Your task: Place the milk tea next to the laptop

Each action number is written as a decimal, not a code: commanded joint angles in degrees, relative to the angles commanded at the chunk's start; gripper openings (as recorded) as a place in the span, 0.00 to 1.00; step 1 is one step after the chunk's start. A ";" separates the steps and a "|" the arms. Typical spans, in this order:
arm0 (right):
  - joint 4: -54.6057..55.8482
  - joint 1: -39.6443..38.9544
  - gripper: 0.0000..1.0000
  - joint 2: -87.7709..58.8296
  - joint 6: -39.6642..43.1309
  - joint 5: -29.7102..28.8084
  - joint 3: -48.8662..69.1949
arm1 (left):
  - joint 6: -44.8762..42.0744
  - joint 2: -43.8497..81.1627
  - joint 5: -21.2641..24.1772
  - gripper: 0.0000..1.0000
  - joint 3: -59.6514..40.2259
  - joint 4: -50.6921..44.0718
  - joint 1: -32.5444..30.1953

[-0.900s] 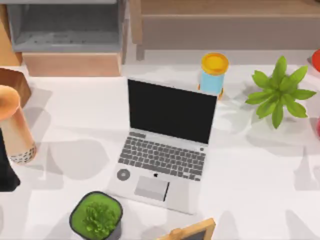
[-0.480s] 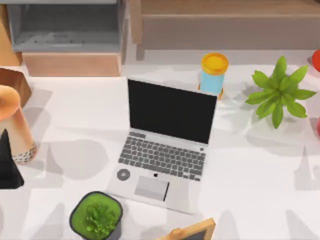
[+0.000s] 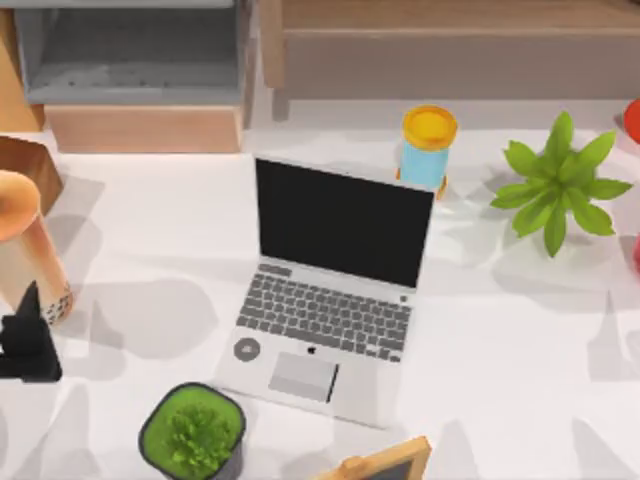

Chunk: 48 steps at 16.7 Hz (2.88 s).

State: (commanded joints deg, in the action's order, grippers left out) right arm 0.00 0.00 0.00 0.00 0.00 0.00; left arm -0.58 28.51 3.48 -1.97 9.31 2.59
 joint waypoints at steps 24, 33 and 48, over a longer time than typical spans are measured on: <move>0.00 0.00 1.00 0.00 0.00 0.00 0.00 | -0.12 51.58 -1.19 1.00 -6.95 44.58 -1.74; 0.00 0.00 1.00 0.00 0.00 0.00 0.00 | -0.12 51.99 -1.19 0.70 -7.01 44.97 -1.76; 0.00 0.00 1.00 0.00 0.00 0.00 0.00 | -0.12 51.99 -1.19 0.00 -7.01 44.97 -1.76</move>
State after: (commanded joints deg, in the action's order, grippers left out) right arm 0.00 0.00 0.00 0.00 0.00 0.00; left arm -0.69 80.50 2.29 -8.98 54.28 0.84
